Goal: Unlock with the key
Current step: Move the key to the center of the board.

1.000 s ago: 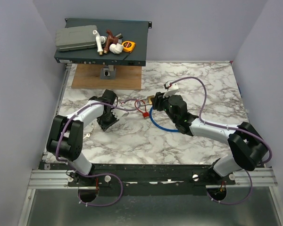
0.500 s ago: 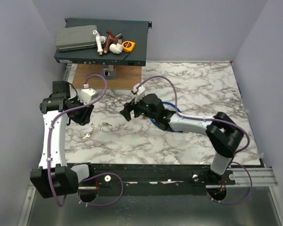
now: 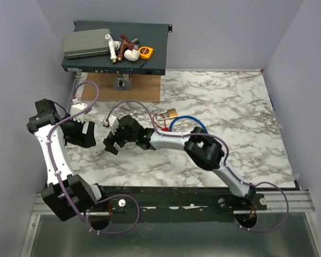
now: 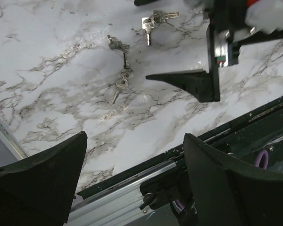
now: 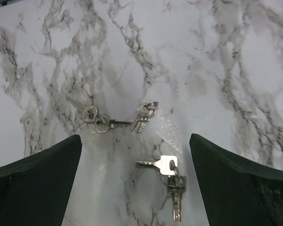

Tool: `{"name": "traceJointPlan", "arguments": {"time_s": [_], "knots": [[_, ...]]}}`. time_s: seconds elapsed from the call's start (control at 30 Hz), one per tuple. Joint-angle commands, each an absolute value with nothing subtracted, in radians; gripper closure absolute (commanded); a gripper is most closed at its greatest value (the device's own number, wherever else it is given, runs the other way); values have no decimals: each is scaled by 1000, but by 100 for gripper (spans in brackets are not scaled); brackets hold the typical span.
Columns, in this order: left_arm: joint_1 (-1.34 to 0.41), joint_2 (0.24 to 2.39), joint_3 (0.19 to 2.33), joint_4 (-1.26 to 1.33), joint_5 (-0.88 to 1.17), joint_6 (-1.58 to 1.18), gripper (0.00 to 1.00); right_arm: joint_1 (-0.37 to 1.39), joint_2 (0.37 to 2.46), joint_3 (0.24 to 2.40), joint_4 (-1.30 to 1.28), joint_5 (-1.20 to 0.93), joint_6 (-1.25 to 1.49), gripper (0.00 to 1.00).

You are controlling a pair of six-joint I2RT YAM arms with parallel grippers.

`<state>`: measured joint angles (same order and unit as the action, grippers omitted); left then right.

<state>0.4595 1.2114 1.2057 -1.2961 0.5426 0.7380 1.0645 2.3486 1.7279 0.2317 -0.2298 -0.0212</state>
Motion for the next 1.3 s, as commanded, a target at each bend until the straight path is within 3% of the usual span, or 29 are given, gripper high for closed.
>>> {"name": "traceJointPlan", "arguments": {"time_s": [0.0, 0.5, 0.7, 0.83, 1.03, 1.27], "knots": [[532, 1250, 1277, -1306, 638, 758, 17, 1085, 2447, 1859, 123, -299, -80, 0], [615, 1369, 1414, -1350, 652, 786, 17, 1118, 2630, 2056, 65, -329, -116, 1], [615, 1387, 1429, -1360, 655, 793, 19, 1127, 2645, 2037, 78, -286, -127, 9], [614, 1384, 1420, -1365, 652, 805, 22, 1138, 2636, 1992, 97, -252, -142, 27], [616, 1356, 1404, -1366, 638, 824, 23, 1159, 2596, 1886, 158, -149, -179, 75], [622, 1326, 1392, -1377, 630, 840, 23, 1159, 2484, 1662, 284, -9, -183, 99]]}}
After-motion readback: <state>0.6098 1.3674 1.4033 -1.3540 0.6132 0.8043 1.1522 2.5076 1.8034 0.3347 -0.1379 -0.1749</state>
